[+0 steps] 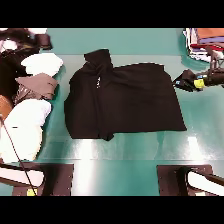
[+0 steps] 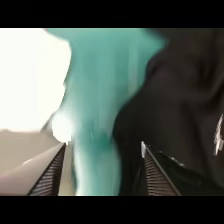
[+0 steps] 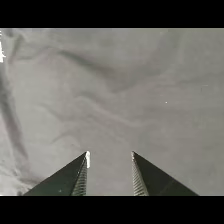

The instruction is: Fold the shirts.

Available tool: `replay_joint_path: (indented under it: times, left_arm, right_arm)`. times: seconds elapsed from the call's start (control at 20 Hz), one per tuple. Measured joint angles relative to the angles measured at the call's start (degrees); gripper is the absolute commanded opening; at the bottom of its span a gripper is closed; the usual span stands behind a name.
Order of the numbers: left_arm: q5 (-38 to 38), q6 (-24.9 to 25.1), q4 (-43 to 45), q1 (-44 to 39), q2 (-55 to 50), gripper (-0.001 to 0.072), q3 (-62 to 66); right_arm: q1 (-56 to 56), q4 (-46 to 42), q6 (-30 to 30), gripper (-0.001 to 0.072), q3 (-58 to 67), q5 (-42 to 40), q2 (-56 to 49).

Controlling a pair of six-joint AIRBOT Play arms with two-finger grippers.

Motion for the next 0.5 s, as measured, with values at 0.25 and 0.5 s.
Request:
replay_joint_path:
  times: [0.25,0.5]
  left_arm:
    - [-4.1,1.2,-5.4,4.4,12.6,0.0569,-23.9]
    - [-2.6,3.5,-11.5,5.3,20.6,0.0569,-48.5]
  right_arm:
    - [-0.9,0.8,-0.8,0.0326,-5.6,0.9,8.5]
    - [-1.0,1.1,-1.0,0.0326,-8.7,1.2,12.8]
